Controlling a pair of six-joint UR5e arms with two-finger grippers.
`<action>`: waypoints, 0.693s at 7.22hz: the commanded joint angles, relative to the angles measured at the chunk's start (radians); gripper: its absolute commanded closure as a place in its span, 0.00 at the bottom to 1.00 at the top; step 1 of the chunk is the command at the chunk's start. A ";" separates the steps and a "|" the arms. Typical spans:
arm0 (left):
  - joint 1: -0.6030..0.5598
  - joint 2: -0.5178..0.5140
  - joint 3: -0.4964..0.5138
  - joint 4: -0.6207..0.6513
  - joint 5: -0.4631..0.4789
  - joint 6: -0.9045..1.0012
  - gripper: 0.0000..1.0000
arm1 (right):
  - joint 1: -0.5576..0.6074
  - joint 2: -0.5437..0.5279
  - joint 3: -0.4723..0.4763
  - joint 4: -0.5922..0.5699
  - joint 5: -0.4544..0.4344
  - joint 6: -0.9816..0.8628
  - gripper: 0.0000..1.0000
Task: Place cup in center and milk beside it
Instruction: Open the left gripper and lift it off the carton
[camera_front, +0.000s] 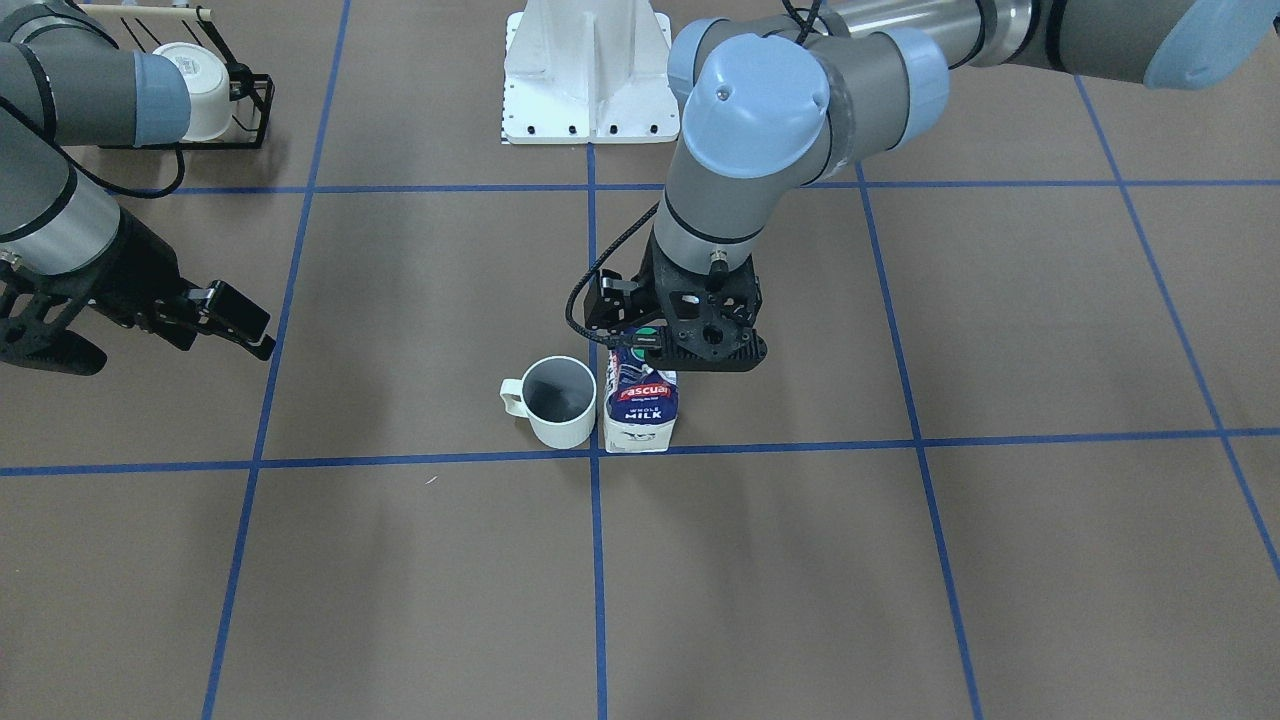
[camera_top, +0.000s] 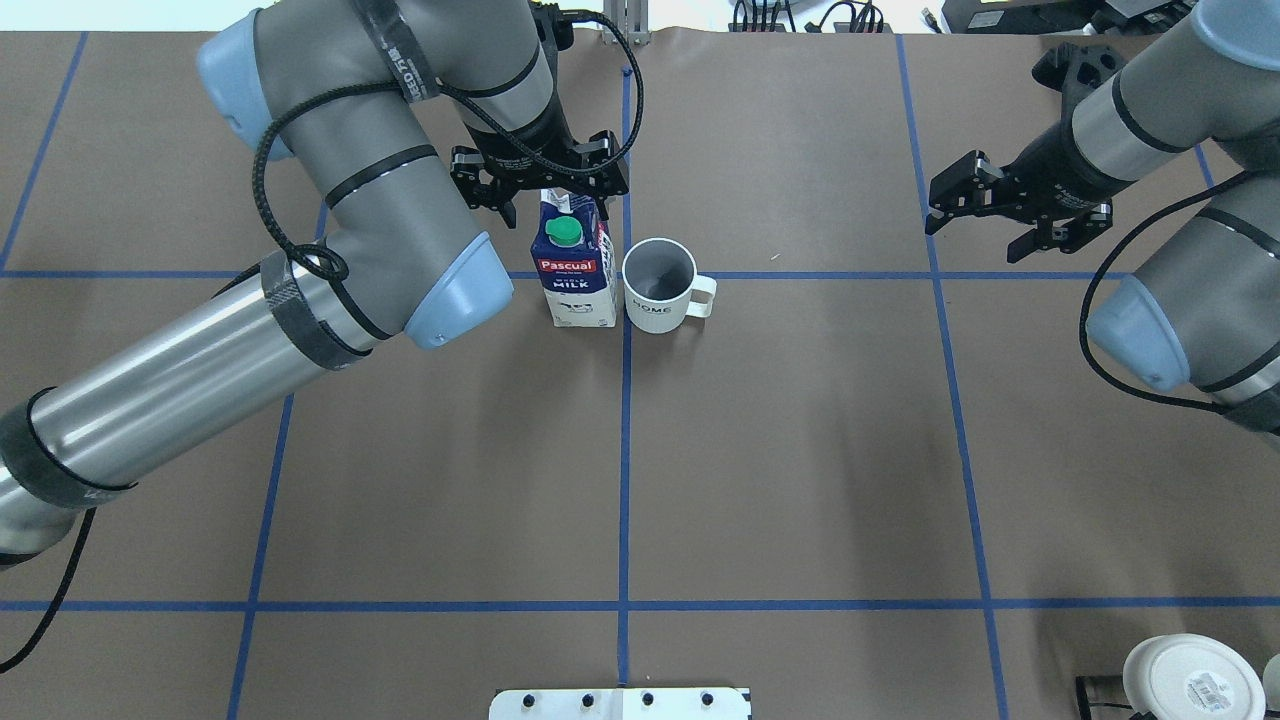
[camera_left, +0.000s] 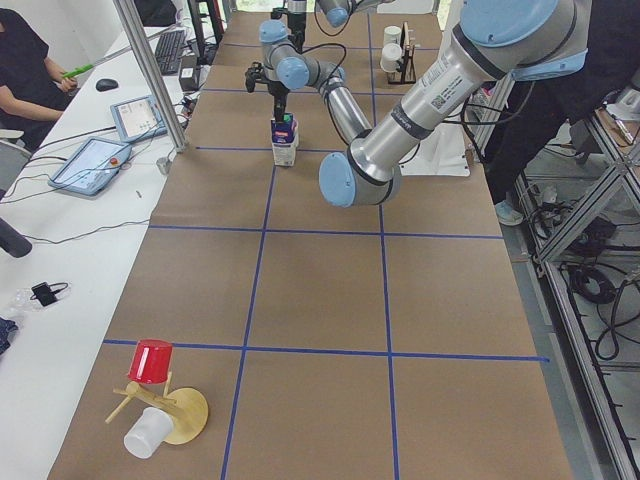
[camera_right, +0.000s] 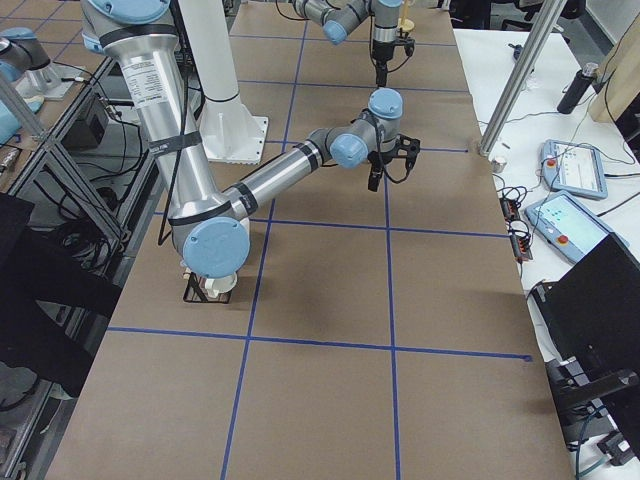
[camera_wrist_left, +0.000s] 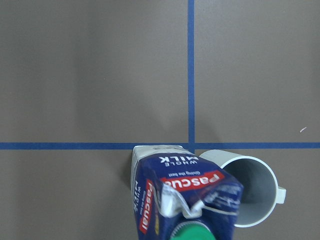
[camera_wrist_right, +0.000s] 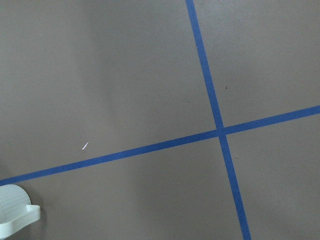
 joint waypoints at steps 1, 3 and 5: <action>-0.072 0.064 -0.071 0.002 -0.009 0.087 0.02 | 0.002 -0.006 0.046 0.003 -0.129 0.014 0.00; -0.125 0.249 -0.181 -0.003 0.000 0.147 0.02 | 0.006 -0.067 0.056 0.003 -0.155 -0.003 0.00; -0.320 0.411 -0.174 0.003 -0.059 0.416 0.02 | 0.081 -0.136 0.033 -0.003 -0.121 -0.187 0.00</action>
